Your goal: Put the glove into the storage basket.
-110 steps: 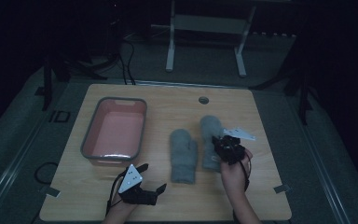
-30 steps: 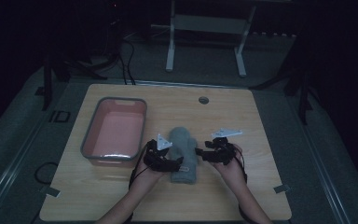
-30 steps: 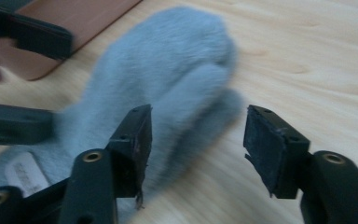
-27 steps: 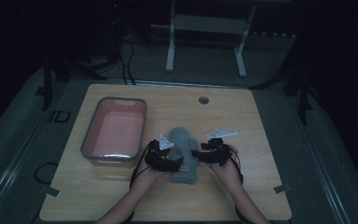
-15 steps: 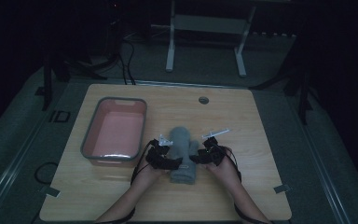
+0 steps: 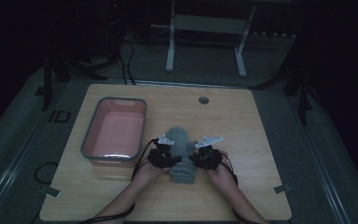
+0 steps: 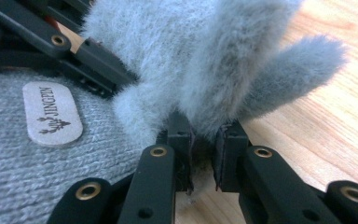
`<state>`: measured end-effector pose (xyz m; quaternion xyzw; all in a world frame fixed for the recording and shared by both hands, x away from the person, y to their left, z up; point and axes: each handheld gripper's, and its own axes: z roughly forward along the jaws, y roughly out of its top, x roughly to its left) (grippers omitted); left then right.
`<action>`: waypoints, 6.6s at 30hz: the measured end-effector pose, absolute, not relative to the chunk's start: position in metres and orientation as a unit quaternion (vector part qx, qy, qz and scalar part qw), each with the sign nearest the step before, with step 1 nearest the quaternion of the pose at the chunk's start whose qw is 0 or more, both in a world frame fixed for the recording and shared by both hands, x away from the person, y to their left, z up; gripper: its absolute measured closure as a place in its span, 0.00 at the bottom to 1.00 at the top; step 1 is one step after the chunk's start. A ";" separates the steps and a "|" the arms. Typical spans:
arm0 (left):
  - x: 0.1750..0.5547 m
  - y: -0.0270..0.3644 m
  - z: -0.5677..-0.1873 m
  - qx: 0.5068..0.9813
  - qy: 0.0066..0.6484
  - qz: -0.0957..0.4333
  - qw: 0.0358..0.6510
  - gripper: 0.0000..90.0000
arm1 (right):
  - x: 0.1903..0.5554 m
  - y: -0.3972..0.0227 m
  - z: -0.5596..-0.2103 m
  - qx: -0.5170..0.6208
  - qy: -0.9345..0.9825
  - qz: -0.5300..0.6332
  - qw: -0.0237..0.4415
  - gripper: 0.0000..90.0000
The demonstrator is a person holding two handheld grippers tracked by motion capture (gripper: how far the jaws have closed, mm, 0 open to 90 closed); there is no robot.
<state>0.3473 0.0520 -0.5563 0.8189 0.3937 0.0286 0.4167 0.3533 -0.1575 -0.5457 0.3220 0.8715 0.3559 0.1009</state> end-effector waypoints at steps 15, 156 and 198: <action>0.344 0.062 -0.512 0.804 0.380 0.031 0.456 0.89 | 0.346 -0.164 -0.507 0.321 0.850 0.403 0.108 0.91; 0.258 0.150 -0.473 0.807 0.336 0.150 0.461 0.19 | 0.365 -0.070 -0.488 0.171 0.898 0.400 0.069 0.18; 0.248 0.096 -0.558 0.850 0.267 0.035 0.452 0.19 | 0.339 -0.154 -0.565 0.172 0.903 0.388 0.068 0.17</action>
